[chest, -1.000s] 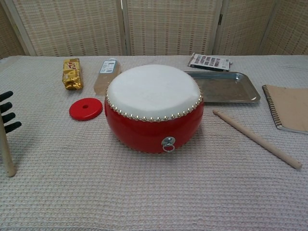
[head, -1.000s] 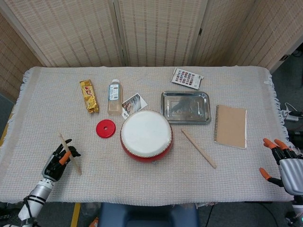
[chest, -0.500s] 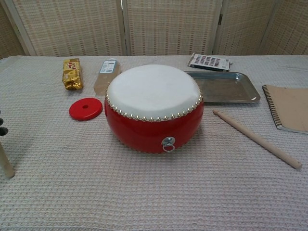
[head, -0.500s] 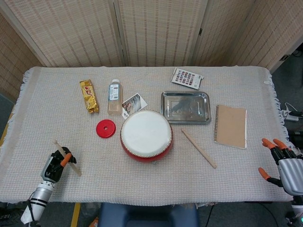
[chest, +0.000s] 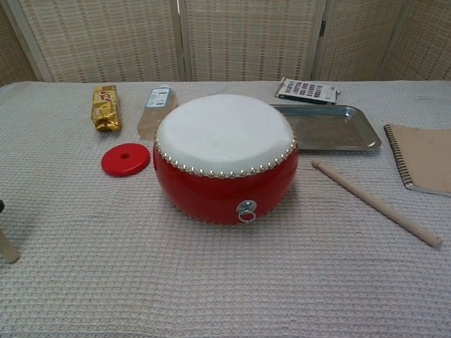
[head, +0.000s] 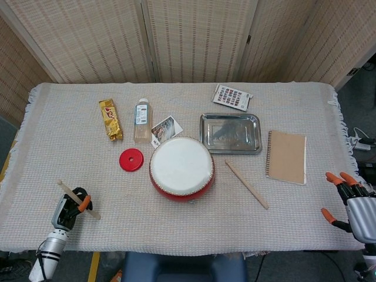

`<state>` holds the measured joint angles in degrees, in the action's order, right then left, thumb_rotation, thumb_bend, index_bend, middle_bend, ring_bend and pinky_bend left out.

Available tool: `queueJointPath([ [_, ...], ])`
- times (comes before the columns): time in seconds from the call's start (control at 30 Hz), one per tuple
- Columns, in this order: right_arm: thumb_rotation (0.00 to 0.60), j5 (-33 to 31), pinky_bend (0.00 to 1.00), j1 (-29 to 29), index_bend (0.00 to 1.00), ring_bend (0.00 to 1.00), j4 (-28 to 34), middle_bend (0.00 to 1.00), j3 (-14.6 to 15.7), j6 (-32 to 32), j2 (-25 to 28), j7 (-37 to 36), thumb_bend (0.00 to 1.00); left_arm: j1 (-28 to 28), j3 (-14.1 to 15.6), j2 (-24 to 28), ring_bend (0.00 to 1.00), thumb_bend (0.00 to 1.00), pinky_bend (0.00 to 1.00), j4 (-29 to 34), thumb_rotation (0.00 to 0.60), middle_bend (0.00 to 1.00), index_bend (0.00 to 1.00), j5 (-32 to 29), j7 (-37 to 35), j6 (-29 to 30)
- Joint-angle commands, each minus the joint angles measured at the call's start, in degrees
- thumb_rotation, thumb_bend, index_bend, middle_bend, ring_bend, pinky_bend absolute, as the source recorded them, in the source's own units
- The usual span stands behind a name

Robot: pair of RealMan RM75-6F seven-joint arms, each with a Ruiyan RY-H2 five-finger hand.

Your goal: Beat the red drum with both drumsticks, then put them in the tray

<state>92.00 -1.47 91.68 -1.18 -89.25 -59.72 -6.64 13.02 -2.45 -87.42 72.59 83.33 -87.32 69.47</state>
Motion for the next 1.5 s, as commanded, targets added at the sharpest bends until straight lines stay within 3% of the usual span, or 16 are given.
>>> queueJointPath([
  [0.03,0.600,0.0,0.25,0.0,0.15,0.08,-0.1,0.22,0.0,0.0,-0.1,0.0,0.17,-0.2,0.4,-0.5,0.71,0.40,0.65,-0.5,0.600,0.79,0.72,0.2,0.6,0.0],
  [0.83,0.600,-0.1,0.25,0.8,0.15,0.08,0.1,0.22,0.0,-1.1,0.1,0.2,0.17,-2.2,2.2,-6.4,0.75,0.40,0.70,-5.6,0.600,0.84,0.78,2.4,5.4,2.6],
  [1.23,0.600,0.1,0.25,0.7,0.15,0.08,0.4,0.22,-0.1,-1.0,0.1,0.7,0.17,-2.6,2.7,-6.3,0.75,0.30,0.70,-4.7,0.600,0.82,0.77,4.2,6.3,5.3],
  [1.5,0.600,0.3,0.25,0.7,0.15,0.08,0.6,0.22,-0.2,-1.4,0.2,0.8,0.17,-3.1,2.8,-7.3,0.82,0.30,0.84,-5.9,0.600,0.91,0.86,3.7,8.1,5.6],
])
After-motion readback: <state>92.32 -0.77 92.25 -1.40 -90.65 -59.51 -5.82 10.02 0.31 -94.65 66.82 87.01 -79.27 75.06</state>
